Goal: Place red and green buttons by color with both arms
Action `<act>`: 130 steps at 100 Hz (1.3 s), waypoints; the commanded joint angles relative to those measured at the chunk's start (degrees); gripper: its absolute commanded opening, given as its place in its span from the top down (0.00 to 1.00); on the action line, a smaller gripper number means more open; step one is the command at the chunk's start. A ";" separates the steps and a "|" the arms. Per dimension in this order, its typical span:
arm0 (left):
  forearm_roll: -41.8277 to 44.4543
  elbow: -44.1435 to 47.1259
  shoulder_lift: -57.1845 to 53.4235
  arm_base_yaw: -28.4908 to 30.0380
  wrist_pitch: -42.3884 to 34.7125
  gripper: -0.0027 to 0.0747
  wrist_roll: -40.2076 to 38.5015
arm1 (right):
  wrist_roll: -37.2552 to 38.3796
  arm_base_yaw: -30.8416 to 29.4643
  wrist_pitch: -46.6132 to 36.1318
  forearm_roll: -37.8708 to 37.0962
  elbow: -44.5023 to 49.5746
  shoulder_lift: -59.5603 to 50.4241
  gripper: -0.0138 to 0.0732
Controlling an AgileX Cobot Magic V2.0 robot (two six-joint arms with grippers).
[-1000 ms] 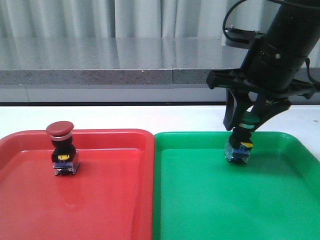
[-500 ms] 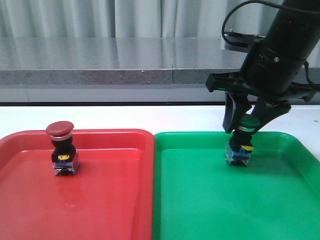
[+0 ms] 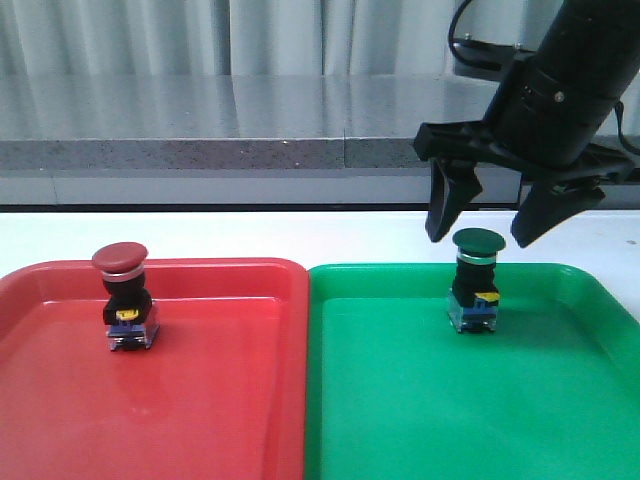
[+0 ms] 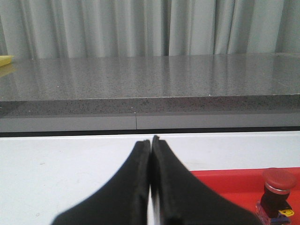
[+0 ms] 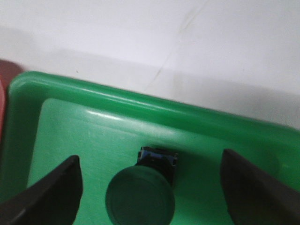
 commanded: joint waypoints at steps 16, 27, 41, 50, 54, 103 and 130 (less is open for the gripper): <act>-0.41 2.39 -1.70 0.08 -4.98 0.99 -0.15 | -0.35 0.05 -5.06 -2.46 -1.30 -10.41 0.15; -0.41 2.39 -1.70 0.08 -4.98 0.99 -0.15 | -0.35 0.00 -6.47 -4.48 -0.96 -14.90 0.15; -0.41 2.39 -1.70 0.08 -4.98 0.99 -0.15 | -0.35 0.00 -8.53 -6.92 1.36 -21.63 0.15; -0.41 2.39 -1.70 0.08 -4.98 0.99 -0.15 | -0.35 -0.13 -8.94 -7.92 3.77 -26.05 0.15; -0.41 2.39 -1.70 0.08 -4.98 0.99 -0.15 | -0.35 -0.21 -8.94 -8.27 4.94 -28.26 0.15; -0.41 2.39 -1.70 0.08 -4.98 0.99 -0.15 | -0.35 -0.27 -7.36 -11.36 18.75 -56.12 0.15; -0.41 2.39 -1.70 0.08 -4.98 0.99 -0.15 | -0.35 -0.27 -2.51 -11.36 24.71 -68.78 0.17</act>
